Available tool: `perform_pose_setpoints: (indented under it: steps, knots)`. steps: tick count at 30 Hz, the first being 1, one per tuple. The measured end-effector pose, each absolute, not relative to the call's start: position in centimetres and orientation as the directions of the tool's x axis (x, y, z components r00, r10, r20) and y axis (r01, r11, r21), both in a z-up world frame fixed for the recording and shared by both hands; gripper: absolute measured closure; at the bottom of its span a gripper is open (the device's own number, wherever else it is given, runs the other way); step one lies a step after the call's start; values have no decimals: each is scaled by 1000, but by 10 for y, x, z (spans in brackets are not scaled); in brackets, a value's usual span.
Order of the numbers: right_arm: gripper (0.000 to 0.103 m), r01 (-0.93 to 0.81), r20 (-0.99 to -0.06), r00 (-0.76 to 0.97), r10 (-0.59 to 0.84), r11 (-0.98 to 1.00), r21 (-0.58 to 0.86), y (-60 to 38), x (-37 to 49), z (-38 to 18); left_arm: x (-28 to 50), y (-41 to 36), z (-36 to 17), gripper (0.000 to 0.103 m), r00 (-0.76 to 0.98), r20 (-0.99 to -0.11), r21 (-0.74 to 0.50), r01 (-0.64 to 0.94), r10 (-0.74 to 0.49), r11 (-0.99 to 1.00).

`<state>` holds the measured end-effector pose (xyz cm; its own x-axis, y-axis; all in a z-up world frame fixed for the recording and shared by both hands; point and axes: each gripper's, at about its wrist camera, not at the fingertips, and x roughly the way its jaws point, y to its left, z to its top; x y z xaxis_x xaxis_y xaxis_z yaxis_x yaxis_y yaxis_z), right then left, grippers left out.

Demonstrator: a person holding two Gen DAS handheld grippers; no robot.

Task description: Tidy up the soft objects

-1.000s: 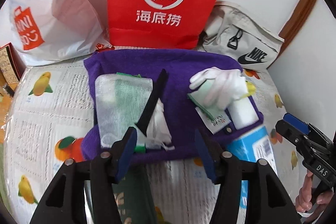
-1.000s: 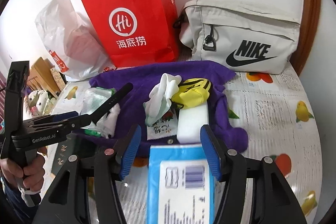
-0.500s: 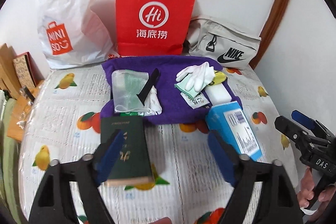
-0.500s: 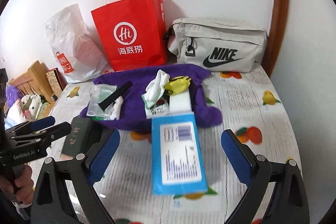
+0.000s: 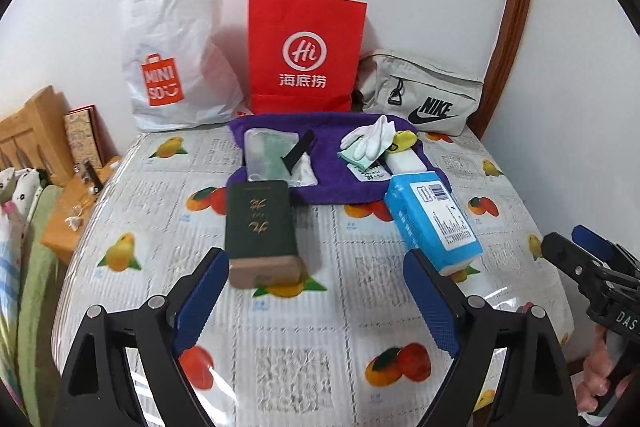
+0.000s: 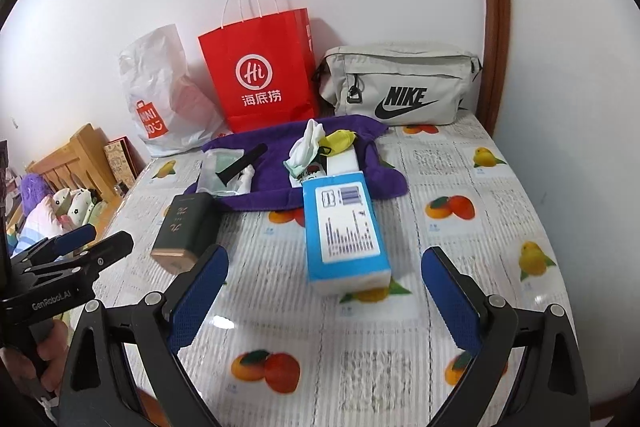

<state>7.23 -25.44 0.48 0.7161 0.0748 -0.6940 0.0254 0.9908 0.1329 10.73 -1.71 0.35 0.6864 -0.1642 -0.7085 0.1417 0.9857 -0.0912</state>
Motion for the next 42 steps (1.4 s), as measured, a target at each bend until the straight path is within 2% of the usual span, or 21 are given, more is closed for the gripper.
perform_pose_setpoints:
  steps: [14,42]
  knots:
    - [7,31,-679,732,51,994,109,-252,31,2,65,-17,6,14,714,-684,-81,128,-148,988]
    - [6,24,-677,735,48,995,97,-247,21,-1,56,-11,4,14,720,-679,-80,122,-143,989]
